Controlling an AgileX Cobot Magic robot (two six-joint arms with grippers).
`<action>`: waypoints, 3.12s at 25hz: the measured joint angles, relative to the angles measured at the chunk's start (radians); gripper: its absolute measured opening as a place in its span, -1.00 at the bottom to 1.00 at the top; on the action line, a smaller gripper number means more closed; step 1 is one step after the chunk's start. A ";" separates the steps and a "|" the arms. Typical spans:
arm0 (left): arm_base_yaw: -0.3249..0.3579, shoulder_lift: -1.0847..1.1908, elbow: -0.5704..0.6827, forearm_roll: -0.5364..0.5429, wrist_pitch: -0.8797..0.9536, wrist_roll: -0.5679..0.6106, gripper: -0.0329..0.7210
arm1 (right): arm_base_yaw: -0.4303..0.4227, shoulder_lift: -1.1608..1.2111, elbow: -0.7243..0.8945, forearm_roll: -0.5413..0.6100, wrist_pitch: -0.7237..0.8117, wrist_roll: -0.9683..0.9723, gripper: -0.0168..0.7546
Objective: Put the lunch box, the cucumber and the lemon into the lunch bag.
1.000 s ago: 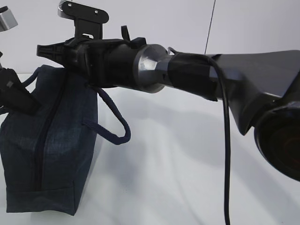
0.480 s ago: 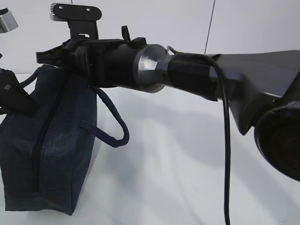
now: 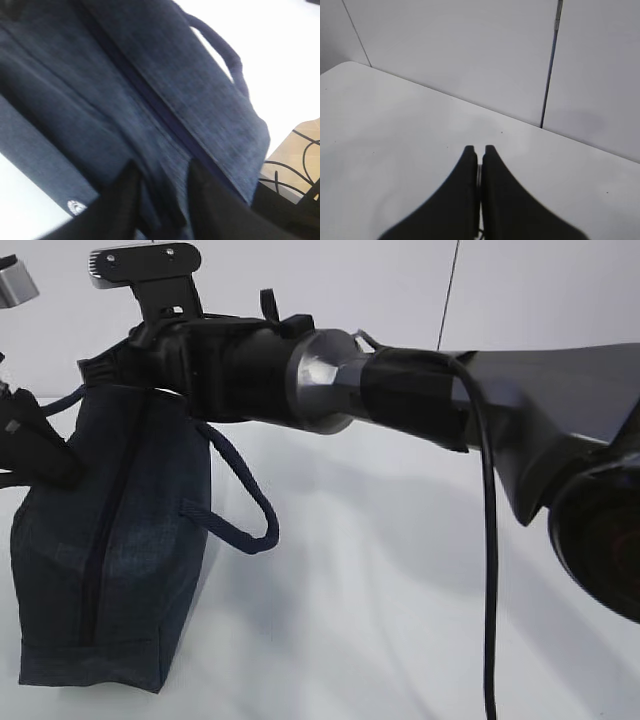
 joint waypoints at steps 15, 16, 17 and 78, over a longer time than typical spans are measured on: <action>0.000 -0.020 0.000 -0.011 0.015 -0.012 0.17 | -0.004 -0.004 0.000 -0.002 -0.033 -0.031 -0.79; 0.000 -0.026 0.000 -0.011 0.015 -0.016 0.17 | -0.004 -0.004 0.000 -0.002 -0.033 -0.031 -0.74; 0.000 -0.033 0.000 -0.011 0.015 -0.020 0.18 | -0.004 -0.004 0.000 -0.002 -0.033 -0.031 -0.68; 0.104 -0.101 -0.008 0.119 -0.033 -0.340 0.18 | 0.174 -0.340 0.218 0.014 -0.353 -0.797 -0.13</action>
